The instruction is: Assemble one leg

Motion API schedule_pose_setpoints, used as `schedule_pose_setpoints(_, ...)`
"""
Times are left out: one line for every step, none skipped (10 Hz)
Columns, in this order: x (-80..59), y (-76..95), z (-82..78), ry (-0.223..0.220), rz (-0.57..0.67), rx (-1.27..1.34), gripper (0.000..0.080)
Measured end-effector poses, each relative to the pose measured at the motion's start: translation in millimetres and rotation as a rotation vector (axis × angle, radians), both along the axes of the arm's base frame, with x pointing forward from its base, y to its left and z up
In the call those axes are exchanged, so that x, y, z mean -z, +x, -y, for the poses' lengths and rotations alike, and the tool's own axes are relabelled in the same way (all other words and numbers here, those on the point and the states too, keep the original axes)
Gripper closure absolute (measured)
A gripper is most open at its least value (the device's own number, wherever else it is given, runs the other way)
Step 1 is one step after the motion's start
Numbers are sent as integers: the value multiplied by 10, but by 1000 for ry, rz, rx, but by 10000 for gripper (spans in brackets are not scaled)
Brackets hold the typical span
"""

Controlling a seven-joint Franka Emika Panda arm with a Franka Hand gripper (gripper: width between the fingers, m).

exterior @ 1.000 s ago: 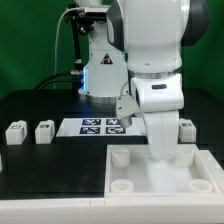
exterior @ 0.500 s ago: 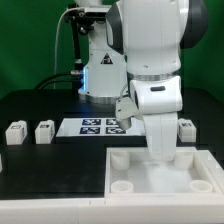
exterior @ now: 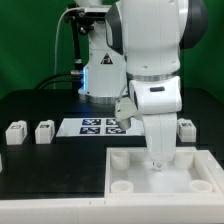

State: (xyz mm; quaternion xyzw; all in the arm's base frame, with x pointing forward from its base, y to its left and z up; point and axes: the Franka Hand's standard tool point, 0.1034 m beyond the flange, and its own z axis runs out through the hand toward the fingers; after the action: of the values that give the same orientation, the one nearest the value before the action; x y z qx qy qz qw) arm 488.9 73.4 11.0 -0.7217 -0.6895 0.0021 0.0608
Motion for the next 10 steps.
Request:
schedule_pose_setpoints(1,0,1,0,0,0,153)
schedule_pose_setpoints(1,-1,2,0,0,0,151)
schedule_pose_setpoints(2,-1,3,0,0,1,151)
schedule_pose_setpoints(-27,10,5,-3,2,20,151)
schedule_pose_setpoints(-194,29,10,-18,14,92,151)
schedule_pose_setpoints(-382,12,-24,-34,19,164,151)
schedule_pose_setpoints(-508,-32,-107,-43,28,203,151)
schedule_pose_setpoints(-588,-100,-223,-49,29,321,151)
schedule_pose_setpoints(-631,-169,-361,-57,25,458,151)
schedule_pose_setpoints(-637,-198,-520,-59,21,622,151)
